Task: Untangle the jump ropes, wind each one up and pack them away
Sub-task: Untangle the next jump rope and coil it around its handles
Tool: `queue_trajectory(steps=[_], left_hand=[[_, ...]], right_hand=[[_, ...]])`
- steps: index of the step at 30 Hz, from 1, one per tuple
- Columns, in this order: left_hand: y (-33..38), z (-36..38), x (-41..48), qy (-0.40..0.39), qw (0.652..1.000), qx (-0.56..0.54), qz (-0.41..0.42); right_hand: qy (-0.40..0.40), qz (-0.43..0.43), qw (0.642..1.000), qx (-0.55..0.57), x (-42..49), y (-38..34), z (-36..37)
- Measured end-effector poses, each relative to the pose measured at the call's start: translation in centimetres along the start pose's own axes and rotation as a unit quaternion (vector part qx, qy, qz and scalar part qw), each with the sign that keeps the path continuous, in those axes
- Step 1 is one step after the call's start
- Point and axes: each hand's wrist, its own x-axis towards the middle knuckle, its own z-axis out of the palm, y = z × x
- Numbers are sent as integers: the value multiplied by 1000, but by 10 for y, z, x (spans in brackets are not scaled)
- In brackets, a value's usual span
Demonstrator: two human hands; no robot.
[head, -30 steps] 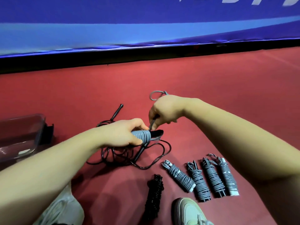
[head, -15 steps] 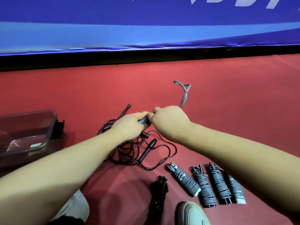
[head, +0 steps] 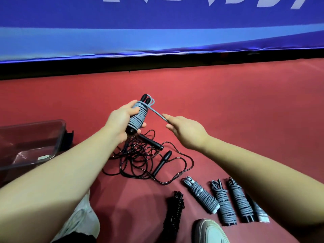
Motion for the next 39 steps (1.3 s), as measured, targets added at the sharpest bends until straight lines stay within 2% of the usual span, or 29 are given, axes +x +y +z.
queue_trajectory(steps=[2,4,6,8,9,12,15,17,19,21,24,27,30,32,35,37,39], left_hand=[[1,-3,-2,-26,998,-60,-19],[0,-4,-2,-50,993,-102,-30],[0,-3,-3,-66,989,-124,-37],[0,-1,-4,-93,985,-140,-34],[-1,0,-5,-112,983,-144,-32],[-4,1,-9,-191,969,-154,-35],[-6,-1,-12,-338,932,-124,-46],[-9,2,-15,-425,899,-76,-78],[-13,6,-17,-459,882,-20,-107],[-17,10,-18,-452,883,24,-122],[-16,9,-18,-402,904,103,-104],[-17,11,-21,-384,897,206,-75],[-21,17,-22,-323,883,340,-19],[-23,22,-22,-282,876,391,7],[-22,29,-21,-241,900,363,14],[-21,31,-22,-226,918,325,4],[-20,33,-22,-215,931,293,-10]], right_hand=[[38,7,998,51,2,11,0],[41,8,979,199,5,18,-3],[24,26,923,383,4,22,-4],[16,50,879,474,3,28,-3],[15,54,879,473,3,33,-2],[15,38,940,339,4,53,-7],[-8,-15,980,197,4,60,-12],[-25,-66,995,76,3,54,-14],[-44,-109,993,-3,6,49,-17],[-59,-113,990,-53,10,46,-24],[-52,-73,992,-84,17,42,-36],[-44,-78,991,-97,18,34,-40],[16,-88,986,-143,18,24,-42],[66,-80,983,-149,17,19,-43],[168,-122,968,-141,12,8,-35],[228,-153,957,-97,8,1,-29],[255,-166,950,-70,8,-1,-24]])
